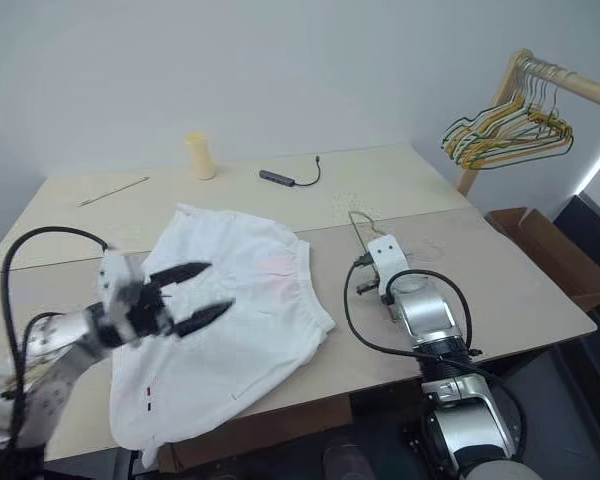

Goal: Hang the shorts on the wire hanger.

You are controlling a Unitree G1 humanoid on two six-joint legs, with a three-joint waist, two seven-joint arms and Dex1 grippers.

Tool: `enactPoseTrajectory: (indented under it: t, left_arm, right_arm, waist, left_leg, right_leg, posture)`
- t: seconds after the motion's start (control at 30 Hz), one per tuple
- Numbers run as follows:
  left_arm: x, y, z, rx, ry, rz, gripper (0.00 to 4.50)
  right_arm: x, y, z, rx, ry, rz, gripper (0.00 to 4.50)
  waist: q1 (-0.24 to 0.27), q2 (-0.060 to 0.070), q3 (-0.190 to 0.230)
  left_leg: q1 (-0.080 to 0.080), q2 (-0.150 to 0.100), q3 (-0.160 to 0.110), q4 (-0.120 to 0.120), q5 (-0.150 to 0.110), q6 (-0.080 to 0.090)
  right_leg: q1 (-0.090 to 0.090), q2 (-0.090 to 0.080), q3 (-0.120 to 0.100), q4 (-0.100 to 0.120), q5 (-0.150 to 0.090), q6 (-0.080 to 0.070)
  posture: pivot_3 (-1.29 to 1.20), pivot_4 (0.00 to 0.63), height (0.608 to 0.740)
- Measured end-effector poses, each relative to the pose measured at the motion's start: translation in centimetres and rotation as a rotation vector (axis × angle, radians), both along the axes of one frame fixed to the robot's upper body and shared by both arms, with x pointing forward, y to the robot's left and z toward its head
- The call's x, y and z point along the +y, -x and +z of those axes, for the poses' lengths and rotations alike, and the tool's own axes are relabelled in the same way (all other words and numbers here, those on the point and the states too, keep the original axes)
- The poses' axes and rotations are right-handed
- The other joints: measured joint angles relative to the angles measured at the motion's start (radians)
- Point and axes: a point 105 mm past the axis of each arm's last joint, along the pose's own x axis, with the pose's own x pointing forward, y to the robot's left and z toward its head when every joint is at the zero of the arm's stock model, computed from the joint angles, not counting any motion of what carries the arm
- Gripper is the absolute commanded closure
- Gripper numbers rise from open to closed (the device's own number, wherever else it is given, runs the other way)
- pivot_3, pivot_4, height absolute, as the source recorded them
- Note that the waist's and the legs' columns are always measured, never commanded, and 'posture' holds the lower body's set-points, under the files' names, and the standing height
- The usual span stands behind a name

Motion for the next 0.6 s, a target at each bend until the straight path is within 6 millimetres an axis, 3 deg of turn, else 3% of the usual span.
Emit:
enactPoseTrajectory:
  t: [0.07, 0.17, 0.37, 0.6]
  left_arm:
    - [-0.7, -1.3, 0.0, 0.104, 0.179, 0.048, 0.0]
    - [-2.3, -2.1, 0.9, 0.205, 0.379, 0.034, 0.0]
    - [-4.8, -2.9, 3.7, 0.231, 0.572, -0.022, 0.0]
    - [-5.0, -4.4, 5.1, 0.224, 0.681, 0.005, 0.0]
  right_arm:
    - [1.4, -0.2, 2.8, -0.155, 0.017, 0.096, 4.48]
    - [3.6, 0.5, 5.4, -0.334, 0.018, 0.234, 4.48]
    - [7.1, 2.9, 5.9, -0.487, 0.054, 0.458, 4.48]
    - [9.1, 4.8, 8.4, -0.646, 0.08, 0.609, 4.48]
  waist:
    - [0.0, 0.0, 0.0]
    - [0.002, -0.001, -0.001]
    - [0.011, -0.001, -0.001]
    - [0.016, -0.001, 0.0]
  left_leg:
    - [-0.003, 0.0, 0.0, 0.0, -0.001, 0.0]
    - [-0.005, 0.0, -0.002, 0.0, -0.002, -0.002]
    - [-0.007, -0.002, -0.001, 0.001, -0.002, -0.002]
    - [0.001, -0.001, -0.001, 0.001, -0.002, -0.002]
  right_leg:
    - [-0.003, -0.001, 0.0, 0.0, 0.0, 0.001]
    - [-0.004, -0.001, 0.0, -0.001, 0.0, 0.001]
    - [-0.006, -0.002, 0.0, 0.0, 0.001, 0.002]
    - [0.002, 0.0, 0.001, -0.002, 0.0, 0.001]
  posture:
    - [-0.12, 0.0, 0.74]
    - [-0.12, 0.0, 0.74]
    - [-0.13, 0.0, 0.74]
    - [-0.14, 0.0, 0.74]
